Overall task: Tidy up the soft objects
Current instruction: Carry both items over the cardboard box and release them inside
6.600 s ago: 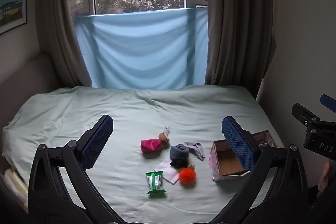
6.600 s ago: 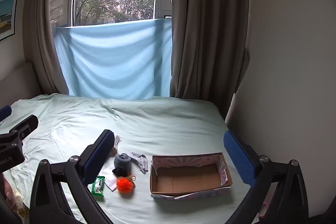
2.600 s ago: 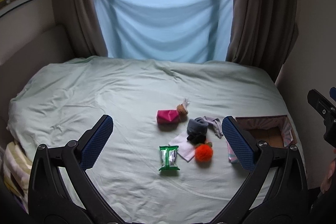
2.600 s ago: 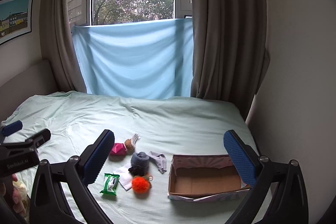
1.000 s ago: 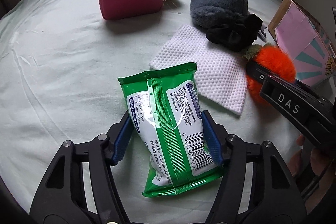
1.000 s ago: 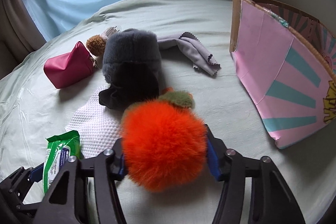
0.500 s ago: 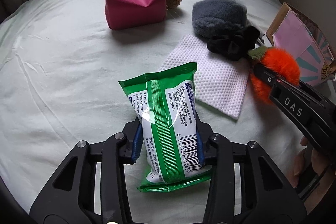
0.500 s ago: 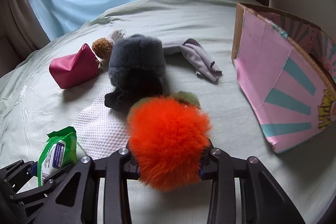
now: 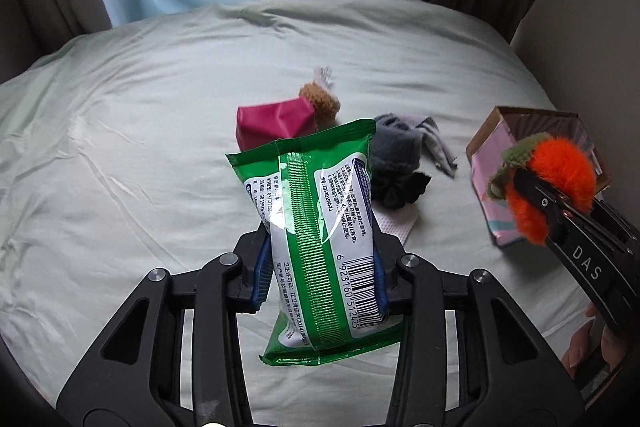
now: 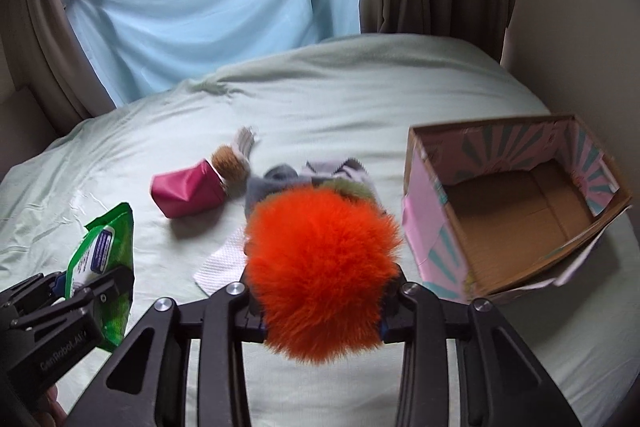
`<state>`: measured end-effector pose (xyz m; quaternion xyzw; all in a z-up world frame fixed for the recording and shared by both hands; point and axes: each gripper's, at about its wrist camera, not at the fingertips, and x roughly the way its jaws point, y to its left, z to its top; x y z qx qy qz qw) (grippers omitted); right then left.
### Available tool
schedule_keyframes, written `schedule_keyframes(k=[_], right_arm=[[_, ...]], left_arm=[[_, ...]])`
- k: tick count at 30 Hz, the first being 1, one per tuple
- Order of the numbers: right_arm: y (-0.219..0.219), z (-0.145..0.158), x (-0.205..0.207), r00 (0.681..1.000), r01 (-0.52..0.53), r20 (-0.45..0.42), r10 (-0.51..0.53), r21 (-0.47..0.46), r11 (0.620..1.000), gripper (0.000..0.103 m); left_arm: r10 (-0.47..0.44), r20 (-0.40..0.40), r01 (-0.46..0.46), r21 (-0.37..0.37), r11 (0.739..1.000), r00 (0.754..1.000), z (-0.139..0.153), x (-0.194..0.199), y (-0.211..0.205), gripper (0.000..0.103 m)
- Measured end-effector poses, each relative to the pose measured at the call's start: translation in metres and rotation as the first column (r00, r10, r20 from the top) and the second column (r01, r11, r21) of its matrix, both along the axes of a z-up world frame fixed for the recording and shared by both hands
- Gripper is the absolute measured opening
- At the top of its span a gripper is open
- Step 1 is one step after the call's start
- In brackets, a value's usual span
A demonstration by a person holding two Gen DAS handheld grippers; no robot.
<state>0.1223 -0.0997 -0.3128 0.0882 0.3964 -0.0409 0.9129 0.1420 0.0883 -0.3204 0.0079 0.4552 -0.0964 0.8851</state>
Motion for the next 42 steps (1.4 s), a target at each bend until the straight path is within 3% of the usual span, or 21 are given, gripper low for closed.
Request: schedule_keyframes(k=[5, 13, 21, 30, 42], right_arm=[[-0.016, 0.059, -0.011, 0.999, -0.018, 0.039, 0.018, 0.0, 1.0, 0.034], [-0.071, 0.135, -0.03, 0.994, -0.06, 0.085, 0.063, -0.038, 0.997, 0.034], [-0.155, 0.167, -0.04, 0.994, -0.064, 0.085, 0.071, -0.083, 0.994, 0.034], [-0.236, 0.145, -0.016, 0.996, -0.087, -0.014, 0.086, -0.129, 0.988, 0.034], [-0.304, 0.072, 0.052, 0.981, -0.06, -0.189, 0.049, -0.051, 0.997, 0.034]], left_arm=[[0.009, 0.044, -0.008, -0.012, 1.0, 0.999, 0.058, -0.006, -0.02, 0.035], [0.009, 0.088, -0.006, -0.035, 0.999, 0.996, 0.126, -0.014, -0.083, 0.035], [0.009, 0.121, 0.001, -0.083, 0.997, 0.993, 0.158, -0.015, -0.18, 0.035], [-0.036, 0.043, 0.041, -0.112, 0.993, 0.998, 0.132, 0.003, -0.277, 0.035], [-0.047, -0.182, 0.029, -0.099, 0.995, 0.982, 0.043, 0.056, -0.349, 0.035]])
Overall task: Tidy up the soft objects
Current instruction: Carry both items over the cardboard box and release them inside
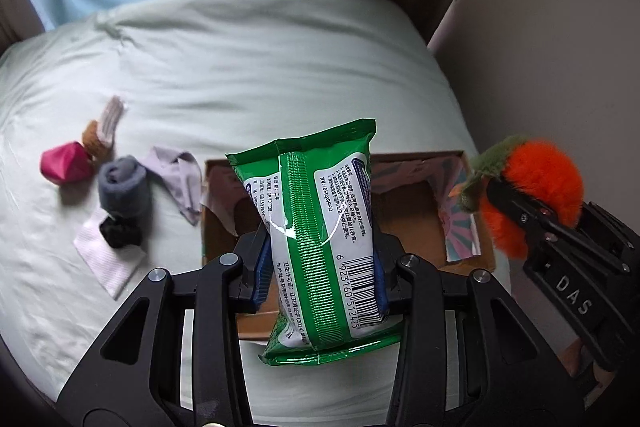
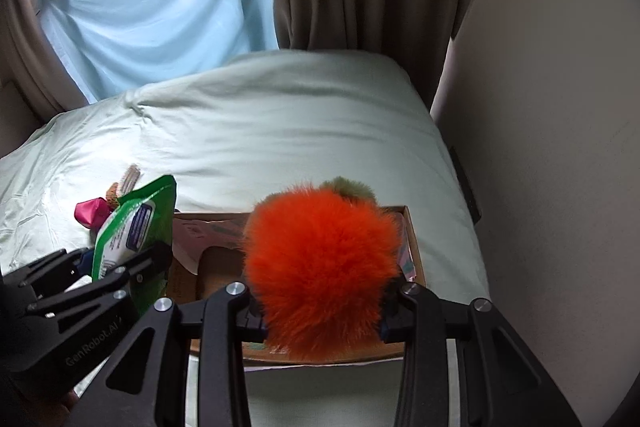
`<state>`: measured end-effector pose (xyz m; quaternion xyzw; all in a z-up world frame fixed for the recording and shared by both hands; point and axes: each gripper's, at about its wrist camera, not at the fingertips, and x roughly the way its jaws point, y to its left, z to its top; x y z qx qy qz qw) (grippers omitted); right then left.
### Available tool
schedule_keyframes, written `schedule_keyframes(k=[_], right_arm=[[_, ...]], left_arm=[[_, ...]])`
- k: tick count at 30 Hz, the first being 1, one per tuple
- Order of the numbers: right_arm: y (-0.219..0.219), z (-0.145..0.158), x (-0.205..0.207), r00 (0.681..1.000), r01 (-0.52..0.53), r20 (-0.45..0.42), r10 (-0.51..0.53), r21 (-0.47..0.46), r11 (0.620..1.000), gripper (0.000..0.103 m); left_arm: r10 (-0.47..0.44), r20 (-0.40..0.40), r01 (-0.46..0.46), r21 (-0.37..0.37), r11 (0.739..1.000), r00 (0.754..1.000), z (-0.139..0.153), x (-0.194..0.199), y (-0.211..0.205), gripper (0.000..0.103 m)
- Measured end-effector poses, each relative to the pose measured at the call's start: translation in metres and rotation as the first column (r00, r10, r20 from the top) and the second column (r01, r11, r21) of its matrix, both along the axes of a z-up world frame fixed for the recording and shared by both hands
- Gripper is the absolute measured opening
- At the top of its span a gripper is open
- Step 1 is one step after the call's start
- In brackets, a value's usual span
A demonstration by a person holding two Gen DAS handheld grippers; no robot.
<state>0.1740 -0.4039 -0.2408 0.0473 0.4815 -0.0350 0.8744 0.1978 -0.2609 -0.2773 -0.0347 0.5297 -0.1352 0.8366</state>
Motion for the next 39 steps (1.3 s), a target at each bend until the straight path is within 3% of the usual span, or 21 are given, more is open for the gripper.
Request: schedule_keyframes(k=[8, 16, 17, 18, 19, 20, 21, 25, 31, 39], right_arm=[[-0.028, -0.066, 0.05, 0.981, 0.01, -0.195, 0.008, 0.089, 0.996, 0.034], [-0.037, -0.112, 0.072, 0.948, 0.026, -0.317, 0.023, 0.149, 0.989, 0.034], [-0.037, -0.117, 0.075, 0.943, 0.031, -0.33, 0.026, 0.166, 0.986, 0.037], [-0.039, -0.121, 0.077, 0.938, 0.043, -0.347, 0.022, 0.178, 0.983, 0.048], [-0.041, -0.125, 0.08, 0.934, 0.059, -0.357, 0.011, 0.183, 0.981, 0.067], [-0.043, -0.127, 0.081, 0.934, 0.066, -0.356, 0.005, 0.189, 0.98, 0.081], [-0.045, -0.129, 0.081, 0.934, 0.07, -0.357, 0.005, 0.196, 0.978, 0.103], [-0.046, -0.133, 0.078, 0.937, 0.072, -0.35, 0.007, 0.213, 0.974, 0.103], [-0.047, -0.12, 0.065, 0.945, 0.061, -0.328, 0.012, 0.211, 0.976, 0.103], [-0.041, -0.056, 0.04, 0.976, 0.038, -0.22, 0.003, 0.185, 0.982, 0.103]], left_arm=[[-0.022, -0.14, 0.03, 0.059, 0.998, 0.99, -0.069, 0.038, -0.031, 0.035], [-0.067, -0.269, 0.105, 0.13, 0.986, 0.961, -0.118, 0.056, -0.053, 0.036], [-0.072, -0.274, 0.119, 0.158, 0.98, 0.959, -0.121, 0.056, -0.055, 0.037], [-0.083, -0.273, 0.138, 0.189, 0.972, 0.958, -0.123, 0.056, -0.058, 0.049], [-0.092, -0.269, 0.155, 0.223, 0.962, 0.959, -0.123, 0.055, -0.058, 0.084], [-0.096, -0.261, 0.163, 0.25, 0.954, 0.961, -0.124, 0.053, -0.059, 0.103], [-0.098, -0.248, 0.162, 0.252, 0.954, 0.964, -0.122, 0.051, -0.057, 0.103], [-0.103, -0.269, 0.166, 0.222, 0.961, 0.958, -0.121, 0.05, -0.055, 0.103], [-0.113, -0.233, 0.162, 0.203, 0.966, 0.966, -0.101, 0.041, -0.05, 0.103], [-0.153, -0.134, 0.173, 0.155, 0.973, 0.979, -0.035, 0.018, -0.03, 0.103]])
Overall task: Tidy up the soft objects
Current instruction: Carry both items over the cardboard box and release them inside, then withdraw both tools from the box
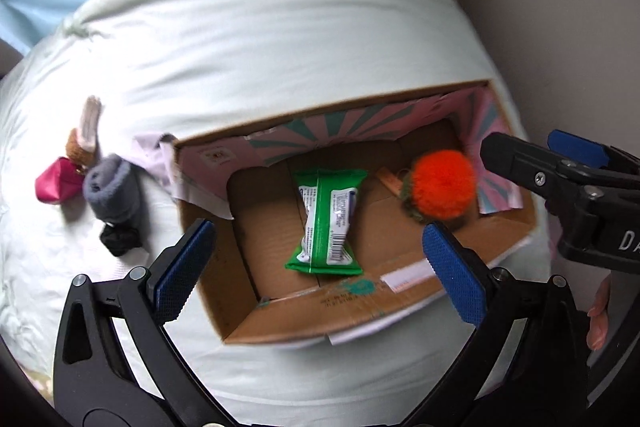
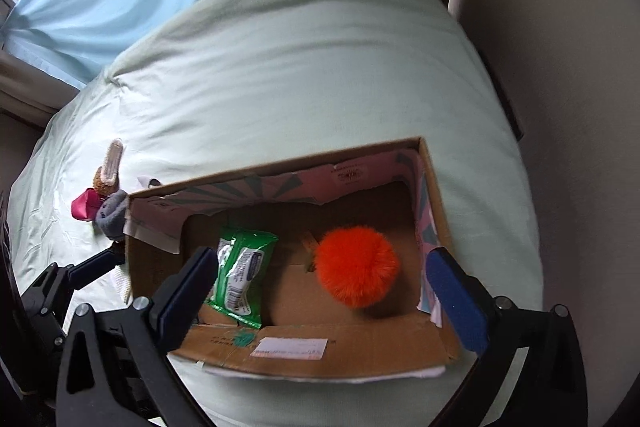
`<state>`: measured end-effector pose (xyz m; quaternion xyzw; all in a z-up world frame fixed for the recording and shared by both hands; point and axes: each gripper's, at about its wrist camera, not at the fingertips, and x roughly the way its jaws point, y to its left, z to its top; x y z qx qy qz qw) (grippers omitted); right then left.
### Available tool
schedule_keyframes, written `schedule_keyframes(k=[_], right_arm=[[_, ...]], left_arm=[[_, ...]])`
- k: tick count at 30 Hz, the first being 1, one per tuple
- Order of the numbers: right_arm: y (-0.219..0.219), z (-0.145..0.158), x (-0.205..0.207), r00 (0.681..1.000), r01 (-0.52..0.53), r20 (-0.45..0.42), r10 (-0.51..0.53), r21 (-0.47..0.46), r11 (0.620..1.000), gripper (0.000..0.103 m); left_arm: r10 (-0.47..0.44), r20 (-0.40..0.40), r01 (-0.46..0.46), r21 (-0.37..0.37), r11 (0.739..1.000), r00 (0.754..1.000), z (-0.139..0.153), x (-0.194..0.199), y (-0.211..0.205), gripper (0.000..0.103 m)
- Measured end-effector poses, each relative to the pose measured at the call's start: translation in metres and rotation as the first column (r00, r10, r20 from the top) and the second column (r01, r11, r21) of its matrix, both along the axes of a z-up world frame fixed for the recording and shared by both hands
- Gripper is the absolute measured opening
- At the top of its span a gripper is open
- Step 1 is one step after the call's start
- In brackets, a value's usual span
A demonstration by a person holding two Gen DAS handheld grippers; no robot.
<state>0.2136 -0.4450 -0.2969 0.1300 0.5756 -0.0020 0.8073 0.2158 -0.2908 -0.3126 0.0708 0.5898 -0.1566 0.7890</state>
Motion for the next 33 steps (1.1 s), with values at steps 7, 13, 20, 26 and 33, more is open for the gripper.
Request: schedule_keyframes(k=[7, 13, 20, 26, 33], right_arm=[[0.021, 0.087, -0.039, 0.988, -0.01, 0.151, 0.02, -0.071, 0.997, 0.103], [0.059, 0.159, -0.077, 0.961, -0.033, 0.266, 0.07, -0.141, 0.989, 0.103], [0.111, 0.21, -0.12, 0.917, -0.073, 0.377, 0.129, -0.16, 0.984, 0.103], [0.156, 0.223, -0.15, 0.887, -0.107, 0.432, 0.165, -0.156, 0.982, 0.103], [0.194, 0.223, -0.179, 0.864, -0.099, 0.48, 0.155, -0.141, 0.985, 0.103]], left_arm=[[-0.018, 0.149, 0.022, -0.025, 0.999, 0.989, 0.081, -0.031, 0.023, 0.103], [0.029, 0.263, -0.012, -0.066, 0.998, 0.964, 0.147, -0.066, 0.069, 0.103], [0.134, 0.371, -0.101, -0.106, 0.989, 0.919, 0.2, -0.11, 0.146, 0.103], [0.232, 0.436, -0.201, -0.116, 0.973, 0.869, 0.223, -0.145, 0.212, 0.103], [0.3, 0.499, -0.272, -0.129, 0.954, 0.813, 0.233, -0.186, 0.276, 0.103]])
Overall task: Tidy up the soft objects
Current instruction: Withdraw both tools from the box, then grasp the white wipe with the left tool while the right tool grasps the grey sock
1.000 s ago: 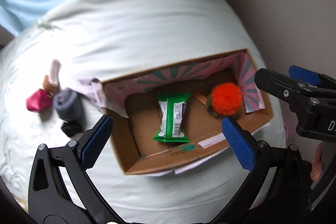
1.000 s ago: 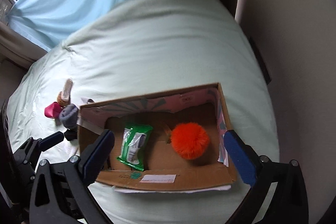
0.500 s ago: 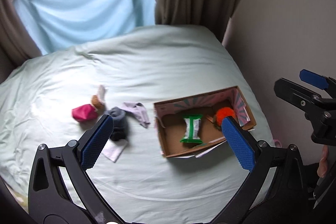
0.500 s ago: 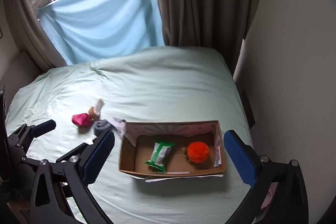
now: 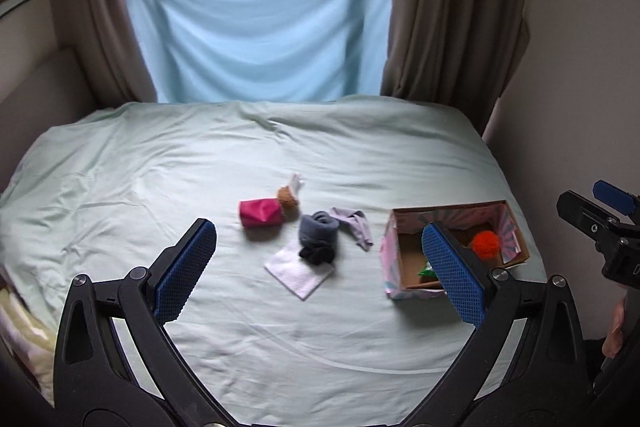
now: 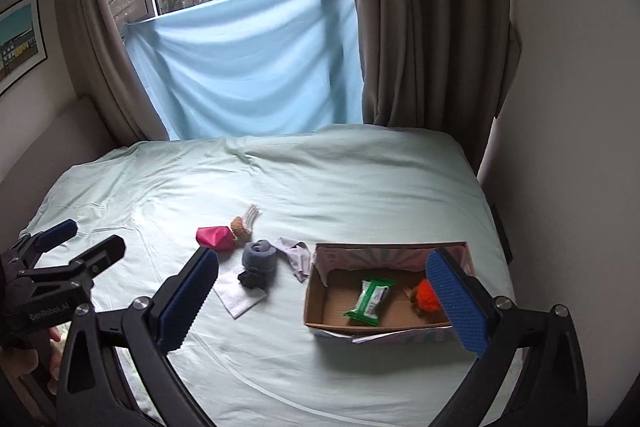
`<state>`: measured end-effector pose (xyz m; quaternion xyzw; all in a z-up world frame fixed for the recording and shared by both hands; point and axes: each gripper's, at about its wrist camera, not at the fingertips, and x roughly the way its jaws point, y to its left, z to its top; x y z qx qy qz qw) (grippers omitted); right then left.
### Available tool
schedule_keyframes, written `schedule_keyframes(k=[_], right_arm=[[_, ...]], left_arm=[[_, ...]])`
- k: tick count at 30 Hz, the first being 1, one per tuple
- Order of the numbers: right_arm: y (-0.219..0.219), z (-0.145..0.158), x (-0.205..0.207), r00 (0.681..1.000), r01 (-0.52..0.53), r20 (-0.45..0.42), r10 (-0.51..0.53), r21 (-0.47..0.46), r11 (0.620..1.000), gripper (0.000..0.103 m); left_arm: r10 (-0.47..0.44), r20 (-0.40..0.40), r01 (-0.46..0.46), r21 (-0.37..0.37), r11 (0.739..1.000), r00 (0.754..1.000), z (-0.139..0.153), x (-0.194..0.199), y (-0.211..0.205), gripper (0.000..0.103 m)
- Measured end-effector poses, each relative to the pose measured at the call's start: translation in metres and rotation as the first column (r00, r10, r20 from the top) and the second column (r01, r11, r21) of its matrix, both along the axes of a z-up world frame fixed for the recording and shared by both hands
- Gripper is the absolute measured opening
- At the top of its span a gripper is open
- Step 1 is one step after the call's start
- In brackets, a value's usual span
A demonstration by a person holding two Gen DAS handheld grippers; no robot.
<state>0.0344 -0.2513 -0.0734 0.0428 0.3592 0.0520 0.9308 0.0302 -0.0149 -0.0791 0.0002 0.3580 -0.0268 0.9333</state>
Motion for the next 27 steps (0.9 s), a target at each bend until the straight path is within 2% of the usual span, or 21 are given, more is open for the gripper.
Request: schedule_keyframes(k=[8, 14, 17, 22, 27], right_arm=[[0.033, -0.005, -0.012, 0.999, 0.02, 0.025, -0.02, -0.01, 1.0, 0.103], [0.07, -0.027, 0.0, 1.0, 0.002, 0.018, -0.002, -0.025, 1.0, 0.103], [0.095, -0.046, 0.01, 1.0, -0.011, 0.02, 0.012, -0.052, 0.999, 0.103], [0.12, -0.084, 0.034, 1.0, -0.012, -0.013, 0.012, -0.005, 1.0, 0.103], [0.143, -0.131, 0.061, 0.998, -0.034, -0.051, 0.035, 0.013, 0.999, 0.103]], left_arm=[[-0.059, -0.029, 0.058, -0.022, 0.998, 0.998, -0.018, -0.002, 0.045, 0.103], [-0.154, -0.081, 0.152, -0.031, 0.988, 0.985, -0.058, 0.02, 0.067, 0.102], [-0.209, -0.091, 0.208, -0.022, 0.978, 0.974, -0.081, 0.034, 0.076, 0.102], [-0.297, -0.106, 0.299, -0.002, 0.954, 0.949, -0.123, 0.058, 0.088, 0.102], [-0.359, -0.13, 0.362, 0.0, 0.932, 0.924, -0.179, 0.086, 0.093, 0.102]])
